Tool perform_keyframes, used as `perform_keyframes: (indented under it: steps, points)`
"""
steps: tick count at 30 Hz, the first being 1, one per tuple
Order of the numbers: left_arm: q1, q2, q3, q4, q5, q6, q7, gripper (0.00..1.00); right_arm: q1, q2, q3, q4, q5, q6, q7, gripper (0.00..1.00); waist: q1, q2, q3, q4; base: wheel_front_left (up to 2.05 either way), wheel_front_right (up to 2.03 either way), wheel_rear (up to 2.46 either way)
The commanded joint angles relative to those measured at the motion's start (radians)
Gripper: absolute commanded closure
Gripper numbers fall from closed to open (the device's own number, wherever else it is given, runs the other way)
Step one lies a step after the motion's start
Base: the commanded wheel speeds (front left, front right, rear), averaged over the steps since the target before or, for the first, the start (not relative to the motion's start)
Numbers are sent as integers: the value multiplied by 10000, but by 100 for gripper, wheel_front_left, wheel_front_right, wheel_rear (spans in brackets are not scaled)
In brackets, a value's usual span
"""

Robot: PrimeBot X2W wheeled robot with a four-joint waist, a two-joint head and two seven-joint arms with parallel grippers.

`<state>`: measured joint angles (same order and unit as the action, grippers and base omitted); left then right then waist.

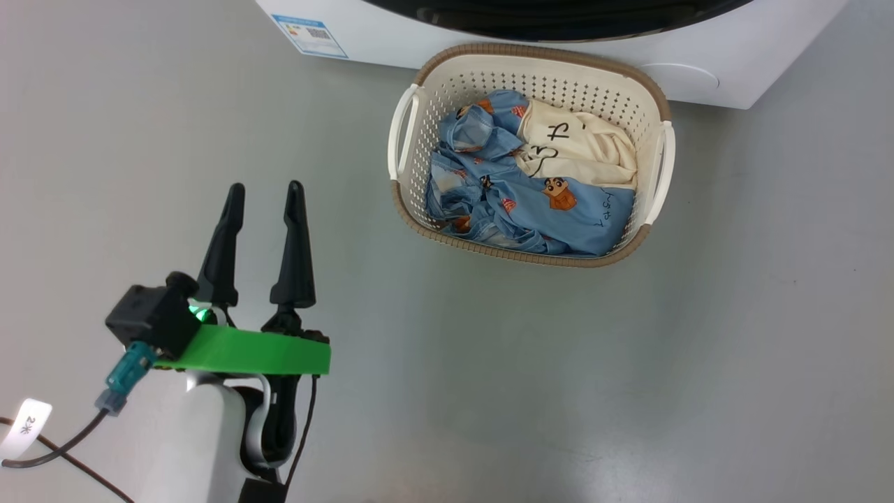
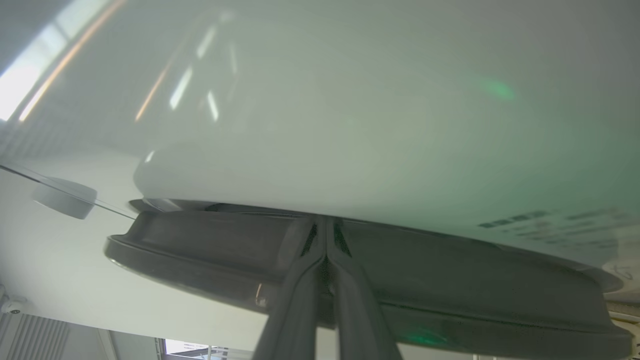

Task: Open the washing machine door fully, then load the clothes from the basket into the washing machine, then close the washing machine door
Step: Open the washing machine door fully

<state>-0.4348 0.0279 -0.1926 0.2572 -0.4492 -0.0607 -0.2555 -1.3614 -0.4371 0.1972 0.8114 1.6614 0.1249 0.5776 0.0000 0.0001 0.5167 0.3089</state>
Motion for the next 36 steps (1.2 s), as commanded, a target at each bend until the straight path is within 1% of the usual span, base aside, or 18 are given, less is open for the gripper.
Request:
perform_keyframes:
  steps: [1,9,22,31,36]
  points:
    - [-121,223,262,-295,-77,58,-63,0,-148,165,149,-140,-204,58,135,100,0,-1,22,32,0,0,0]
    - [-110,223,353,-172,-88,72,-63,0,31,500,567,55,-467,58,516,100,0,-1,-103,-89,0,0,0]
    - [92,223,567,165,116,13,-63,0,1387,990,866,-423,-406,58,1118,100,0,-1,-847,-431,0,0,0]
    - [177,223,592,223,164,-36,-63,0,1878,1227,759,-781,-393,58,945,100,0,-1,-1017,-460,0,0,0]
    - [217,223,621,258,162,-45,-63,0,2093,1217,774,-778,-450,58,1040,100,0,-1,-1118,-399,0,0,0]
